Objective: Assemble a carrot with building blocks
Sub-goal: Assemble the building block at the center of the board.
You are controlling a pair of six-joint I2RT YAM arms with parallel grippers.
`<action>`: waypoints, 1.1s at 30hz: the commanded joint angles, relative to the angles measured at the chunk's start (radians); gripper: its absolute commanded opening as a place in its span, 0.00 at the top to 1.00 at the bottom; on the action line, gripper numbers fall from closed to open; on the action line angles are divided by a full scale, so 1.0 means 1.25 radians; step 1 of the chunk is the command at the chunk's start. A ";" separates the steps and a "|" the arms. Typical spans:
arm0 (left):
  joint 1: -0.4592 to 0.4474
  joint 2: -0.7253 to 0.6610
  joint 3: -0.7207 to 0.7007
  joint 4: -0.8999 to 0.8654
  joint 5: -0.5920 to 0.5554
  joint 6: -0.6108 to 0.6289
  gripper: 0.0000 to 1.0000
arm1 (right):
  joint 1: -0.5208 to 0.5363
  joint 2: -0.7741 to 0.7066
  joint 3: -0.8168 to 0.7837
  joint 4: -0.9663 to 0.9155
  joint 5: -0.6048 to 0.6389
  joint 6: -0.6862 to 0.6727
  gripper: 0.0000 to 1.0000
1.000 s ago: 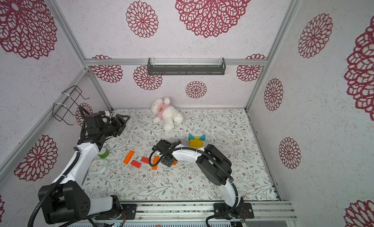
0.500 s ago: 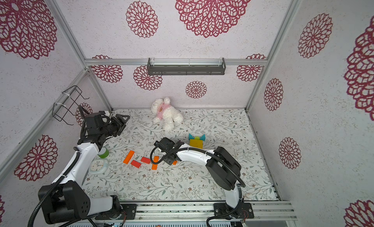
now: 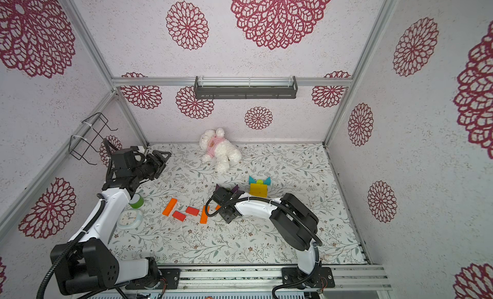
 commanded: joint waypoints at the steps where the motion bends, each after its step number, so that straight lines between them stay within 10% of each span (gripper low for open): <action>1: -0.002 0.003 0.005 0.021 0.006 -0.001 0.27 | -0.010 0.019 0.034 0.001 0.063 0.070 0.39; 33: -0.011 0.002 0.005 0.021 0.009 -0.004 0.27 | 0.062 0.117 0.207 -0.078 0.079 0.429 0.23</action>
